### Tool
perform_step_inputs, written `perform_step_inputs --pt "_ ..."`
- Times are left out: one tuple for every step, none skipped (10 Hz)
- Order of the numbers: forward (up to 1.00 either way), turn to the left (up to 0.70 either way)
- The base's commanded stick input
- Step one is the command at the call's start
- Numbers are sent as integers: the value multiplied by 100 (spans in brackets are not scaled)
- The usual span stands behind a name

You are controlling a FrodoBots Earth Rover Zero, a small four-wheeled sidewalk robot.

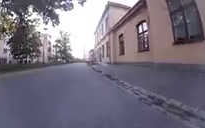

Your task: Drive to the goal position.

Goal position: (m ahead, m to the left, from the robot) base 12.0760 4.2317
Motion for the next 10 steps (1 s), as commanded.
perform_step_inputs --pt "70 35" --pt "70 35" --pt "70 35" --pt "70 35" --pt "70 35" --pt "70 20" --pt "70 0" --pt "70 0" --pt "70 0" --pt "70 0"
